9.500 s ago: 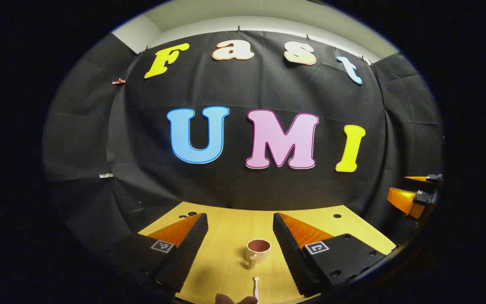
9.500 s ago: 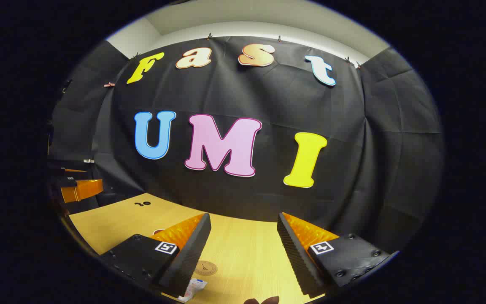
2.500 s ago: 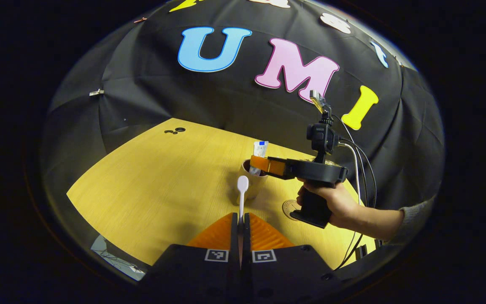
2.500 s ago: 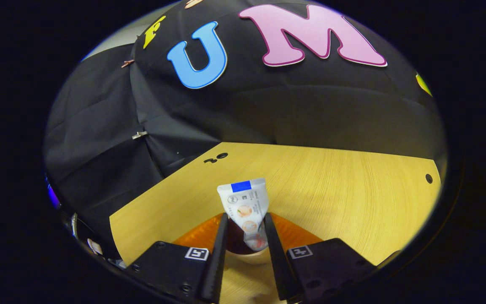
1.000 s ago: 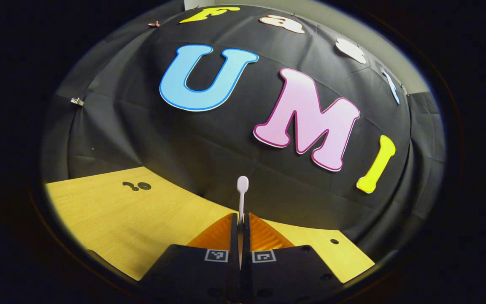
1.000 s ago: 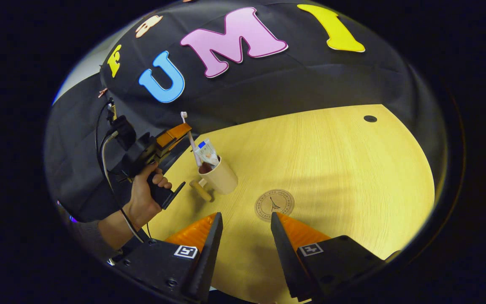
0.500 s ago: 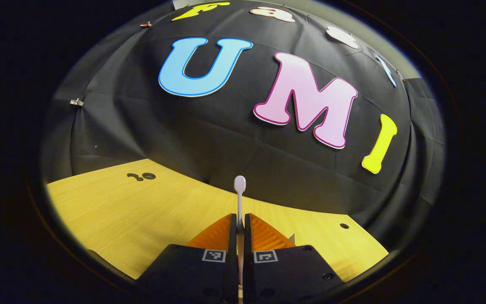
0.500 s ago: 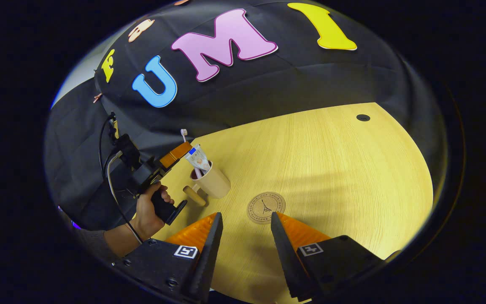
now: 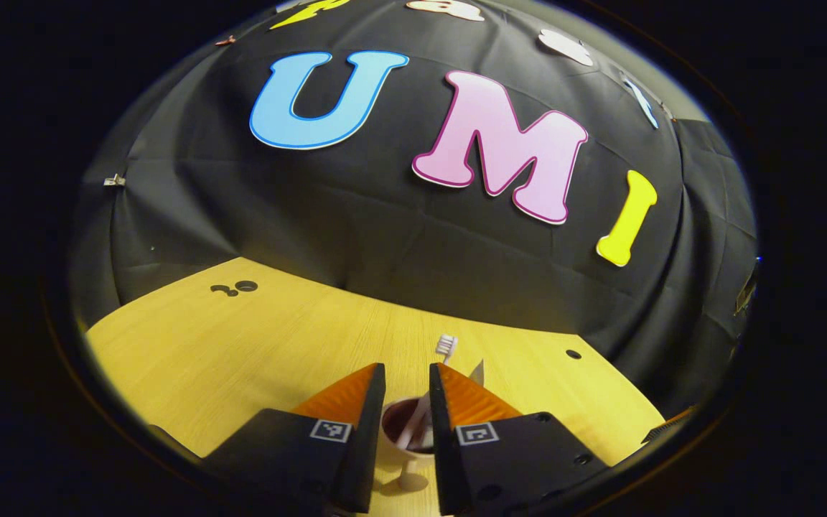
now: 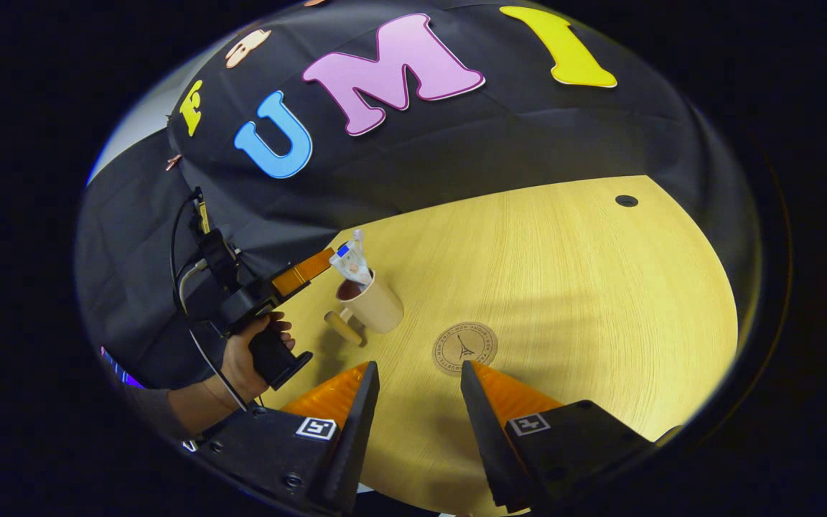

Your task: Put the toothbrush and toothpaste on the desktop into the cup, then pick up the cup and place it on the coaster on the desktop.

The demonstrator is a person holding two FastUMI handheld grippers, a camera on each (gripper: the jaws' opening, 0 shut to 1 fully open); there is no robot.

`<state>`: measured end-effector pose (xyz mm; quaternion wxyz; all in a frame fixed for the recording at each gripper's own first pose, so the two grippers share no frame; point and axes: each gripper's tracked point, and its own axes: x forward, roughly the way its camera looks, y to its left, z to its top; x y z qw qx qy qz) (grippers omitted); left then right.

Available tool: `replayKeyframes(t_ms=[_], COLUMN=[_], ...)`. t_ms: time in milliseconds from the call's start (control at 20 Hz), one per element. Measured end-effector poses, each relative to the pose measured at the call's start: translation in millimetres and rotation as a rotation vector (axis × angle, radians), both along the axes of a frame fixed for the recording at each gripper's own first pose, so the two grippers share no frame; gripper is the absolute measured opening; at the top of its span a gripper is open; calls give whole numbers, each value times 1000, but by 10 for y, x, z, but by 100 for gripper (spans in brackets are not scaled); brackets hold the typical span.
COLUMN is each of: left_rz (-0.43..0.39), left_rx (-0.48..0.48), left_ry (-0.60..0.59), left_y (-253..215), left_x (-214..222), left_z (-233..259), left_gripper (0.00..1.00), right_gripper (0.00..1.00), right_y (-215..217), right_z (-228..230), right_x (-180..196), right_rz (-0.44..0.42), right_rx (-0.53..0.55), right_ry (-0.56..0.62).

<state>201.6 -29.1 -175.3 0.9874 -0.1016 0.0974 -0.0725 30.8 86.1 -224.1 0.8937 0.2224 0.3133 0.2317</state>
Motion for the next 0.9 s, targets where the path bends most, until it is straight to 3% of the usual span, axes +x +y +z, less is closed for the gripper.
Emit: replayKeyframes(t_ms=[150, 250, 350, 600, 650, 700, 750, 900], left_rz=[-8, -28, -47, -69, -76, -85, -100, -135], left_rx=[59, 95, 132, 199, 203, 207, 212, 235], left_ry=[91, 159, 239, 399, 427, 457, 489, 582], left_y=[128, 150, 164, 143, 117, 85, 53, -39], left_x=[-281, -466, -625, -796, -793, -802, -808, -768], left_z=[-19, -50, -121, -366, -410, -467, -526, -770], left_gripper=[55, 75, 74, 91, 91, 84, 92, 92], right_gripper=[71, 71, 71, 71, 71, 71, 71, 71], right_y=[-24, -49, -85, -150, -168, -189, -221, -324], right_z=[-5, -26, -45, -100, -111, -125, -130, -168], right_x=[-42, -70, -88, -140, -156, -164, -167, -179], right_rz=[11, 17, 19, 21, 21, 17, 11, -17], right_rx=[-4, -10, -16, -19, -17, -16, -15, -13], right_ry=[6, 11, 18, 39, 44, 47, 49, 60])
